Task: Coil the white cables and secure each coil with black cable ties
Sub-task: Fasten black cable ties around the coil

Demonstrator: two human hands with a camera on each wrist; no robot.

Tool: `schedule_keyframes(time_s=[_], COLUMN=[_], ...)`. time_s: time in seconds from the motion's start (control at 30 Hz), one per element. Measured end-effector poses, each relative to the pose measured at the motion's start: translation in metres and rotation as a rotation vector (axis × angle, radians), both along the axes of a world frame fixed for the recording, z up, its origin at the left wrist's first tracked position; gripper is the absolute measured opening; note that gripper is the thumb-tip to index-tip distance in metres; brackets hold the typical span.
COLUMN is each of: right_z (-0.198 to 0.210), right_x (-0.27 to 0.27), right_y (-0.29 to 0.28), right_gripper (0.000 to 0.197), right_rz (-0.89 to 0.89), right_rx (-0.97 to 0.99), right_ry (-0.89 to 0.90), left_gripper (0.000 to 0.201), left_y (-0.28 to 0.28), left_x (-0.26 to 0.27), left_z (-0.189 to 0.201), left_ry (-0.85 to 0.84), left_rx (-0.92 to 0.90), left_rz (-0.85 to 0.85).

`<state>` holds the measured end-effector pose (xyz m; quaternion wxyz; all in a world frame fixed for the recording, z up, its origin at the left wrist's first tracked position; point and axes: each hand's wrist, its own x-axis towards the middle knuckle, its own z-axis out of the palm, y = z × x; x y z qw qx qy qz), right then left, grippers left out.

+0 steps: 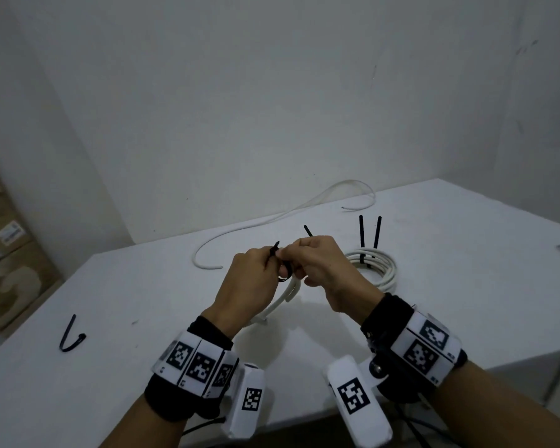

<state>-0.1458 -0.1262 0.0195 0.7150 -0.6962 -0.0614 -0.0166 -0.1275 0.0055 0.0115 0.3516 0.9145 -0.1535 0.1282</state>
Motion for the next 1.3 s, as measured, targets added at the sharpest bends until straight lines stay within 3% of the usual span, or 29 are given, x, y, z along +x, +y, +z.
schedule_keyframes(time_s=[0.1, 0.2, 0.33, 0.53, 0.63, 0.8, 0.9, 1.07, 1.17, 1.3], right_z=[0.0, 0.005, 0.012, 0.012, 0.006, 0.001, 0.0, 0.004, 0.014, 0.033], right_x=[0.001, 0.002, 0.008, 0.017, 0.018, 0.019, 0.023, 0.026, 0.027, 0.044], right_y=[-0.007, -0.012, -0.014, -0.019, -0.02, -0.023, -0.03, -0.041, -0.043, -0.05], right_gripper=[0.009, 0.01, 0.013, 0.027, 0.021, 0.018, 0.011, 0.012, 0.013, 0.02], right_rz=[0.046, 0.105, 0.037, -0.082, -0.093, -0.095, -0.047, 0.054, 0.059, -0.075], right_rx=[-0.058, -0.182, -0.422, -0.461, -0.463, -0.483, -0.345, -0.311, -0.362, -0.436], right_ry=[-0.001, -0.18, -0.342, -0.45, -0.436, -0.416, -0.34, -0.289, -0.31, -0.379], left_gripper=[0.041, 0.037, 0.033, 0.023, 0.033, 0.047, 0.019, 0.015, 0.021, 0.018], left_y=[-0.001, 0.0, 0.005, 0.013, 0.011, 0.009, 0.006, -0.008, -0.012, -0.015], left_x=[-0.003, -0.006, -0.009, -0.005, -0.003, -0.003, -0.01, -0.019, -0.017, -0.012], left_z=[0.003, 0.01, 0.021, 0.02, 0.015, 0.01, 0.008, 0.008, 0.011, 0.01], left_ry=[0.052, 0.124, 0.429, 0.754, 0.873, 0.81, 0.642, 0.438, 0.452, 0.528], left_rx=[0.032, 0.03, -0.218, -0.416, -0.513, -0.463, -0.426, -0.248, -0.248, -0.198], left_rz=[-0.007, -0.042, -0.145, -0.198, -0.148, -0.155, -0.205, -0.302, -0.282, -0.29])
